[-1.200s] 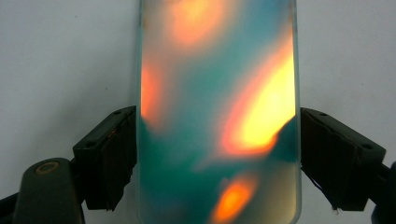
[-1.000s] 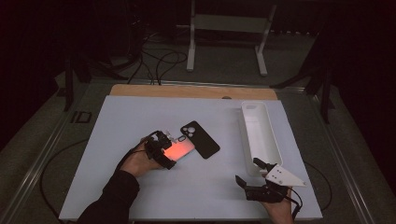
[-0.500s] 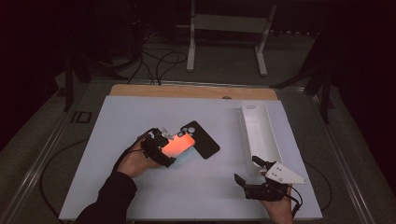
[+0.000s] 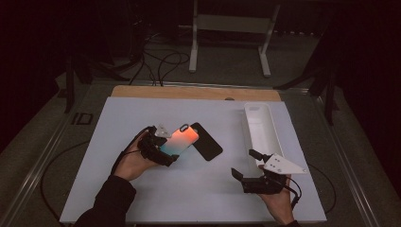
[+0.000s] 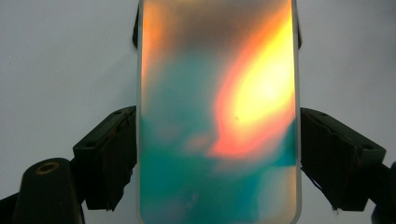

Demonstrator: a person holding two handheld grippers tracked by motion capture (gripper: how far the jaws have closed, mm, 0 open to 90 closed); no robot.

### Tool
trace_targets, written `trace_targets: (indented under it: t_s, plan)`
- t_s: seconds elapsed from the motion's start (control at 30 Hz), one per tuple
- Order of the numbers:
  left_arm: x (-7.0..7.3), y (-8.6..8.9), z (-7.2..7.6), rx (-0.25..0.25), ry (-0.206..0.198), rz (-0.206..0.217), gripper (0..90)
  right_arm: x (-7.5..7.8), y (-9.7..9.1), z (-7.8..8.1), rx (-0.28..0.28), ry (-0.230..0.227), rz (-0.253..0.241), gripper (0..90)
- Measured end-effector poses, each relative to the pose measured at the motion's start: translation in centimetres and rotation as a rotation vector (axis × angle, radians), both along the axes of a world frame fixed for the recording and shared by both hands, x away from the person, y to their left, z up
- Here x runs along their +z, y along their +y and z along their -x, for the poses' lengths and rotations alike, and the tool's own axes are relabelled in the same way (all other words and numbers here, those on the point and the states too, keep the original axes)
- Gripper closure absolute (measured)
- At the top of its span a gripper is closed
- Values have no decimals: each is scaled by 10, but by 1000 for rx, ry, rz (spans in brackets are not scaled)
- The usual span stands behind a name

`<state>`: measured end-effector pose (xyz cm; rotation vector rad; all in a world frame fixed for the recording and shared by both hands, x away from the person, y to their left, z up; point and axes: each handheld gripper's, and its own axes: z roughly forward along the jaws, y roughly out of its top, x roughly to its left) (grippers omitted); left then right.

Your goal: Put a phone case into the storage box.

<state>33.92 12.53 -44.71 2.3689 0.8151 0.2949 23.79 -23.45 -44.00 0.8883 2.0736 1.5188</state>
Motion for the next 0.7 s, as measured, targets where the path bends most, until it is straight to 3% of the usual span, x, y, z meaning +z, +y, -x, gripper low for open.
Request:
trace_targets:
  t_s: [0.27, 0.5, 0.7]
  plan:
    - [10, 3, 7, -2, -44, 89, 167, 5, 10, -7, 13, 16, -1, 97]
    - [20, 1, 18, -8, -101, 171, 167, 11, 16, -15, 24, 34, -47, 97]
    - [26, -4, 28, -26, -150, 230, 167, 17, 26, -21, 49, 47, -52, 97]
